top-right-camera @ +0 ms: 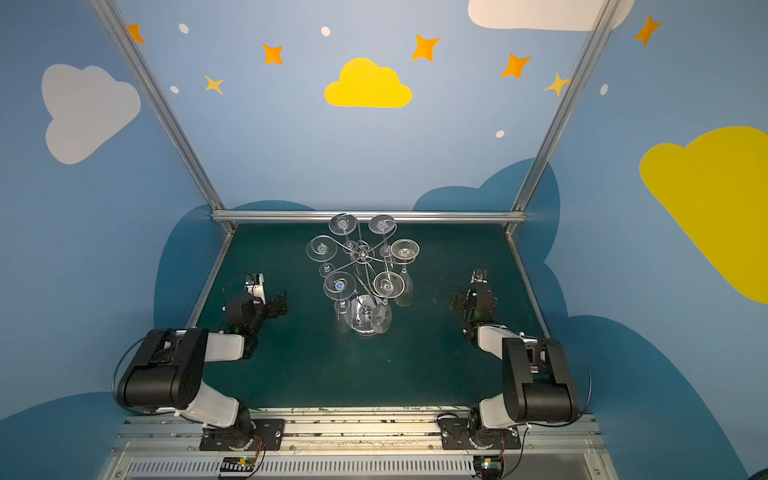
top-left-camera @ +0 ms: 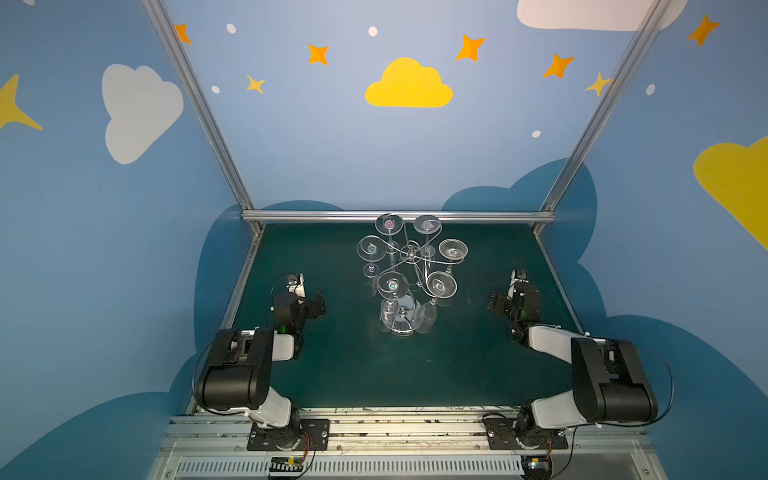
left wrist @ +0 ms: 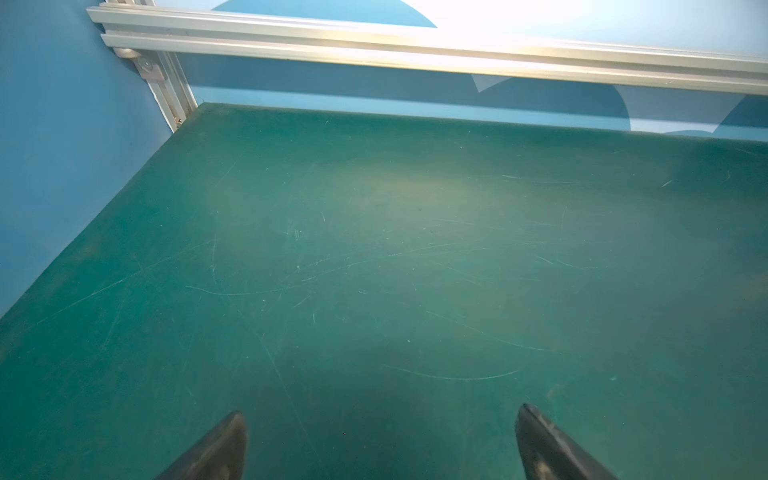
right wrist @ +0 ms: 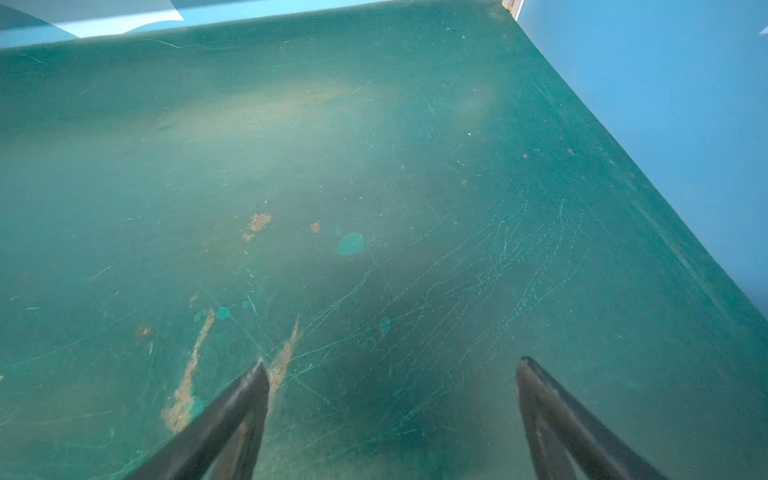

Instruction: Take the wine glass off the wine glass rack

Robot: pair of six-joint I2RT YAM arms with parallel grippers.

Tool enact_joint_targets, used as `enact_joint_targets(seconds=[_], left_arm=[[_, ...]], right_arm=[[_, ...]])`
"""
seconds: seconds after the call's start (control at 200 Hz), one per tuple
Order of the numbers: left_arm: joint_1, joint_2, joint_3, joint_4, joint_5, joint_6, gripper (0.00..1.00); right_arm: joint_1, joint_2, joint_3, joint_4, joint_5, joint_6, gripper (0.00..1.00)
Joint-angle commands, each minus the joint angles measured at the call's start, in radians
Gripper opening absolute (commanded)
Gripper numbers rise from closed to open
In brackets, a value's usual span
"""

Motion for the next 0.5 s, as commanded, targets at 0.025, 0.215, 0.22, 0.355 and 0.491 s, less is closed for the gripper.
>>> enact_joint_targets(seconds=[0.025, 0.215, 0.22, 0.355, 0.491], left_arm=[[-0.003, -0.015, 0.008, 0.008, -0.002, 0.011, 0.99], [-0.003, -0.016, 0.008, 0.008, -0.003, 0.011, 0.99], [-0.002, -0.015, 0.008, 0.008, -0.003, 0.011, 0.99], [0.008, -0.016, 0.002, 0.018, 0.021, 0.004, 0.99], [0.001, -0.015, 0.005, 0.009, 0.006, 0.009, 0.99]], right_arm=[[0.004, -0.016, 0.003, 0.012, 0.009, 0.009, 0.91], [0.003, -0.018, 0.003, 0.012, 0.010, 0.009, 0.91], [0.005, -0.017, 0.003, 0.012, 0.010, 0.009, 0.91], [0.004, -0.015, 0.004, 0.012, 0.007, 0.008, 0.91], [-0.007, -0.018, 0.001, 0.014, -0.013, 0.012, 0.91]])
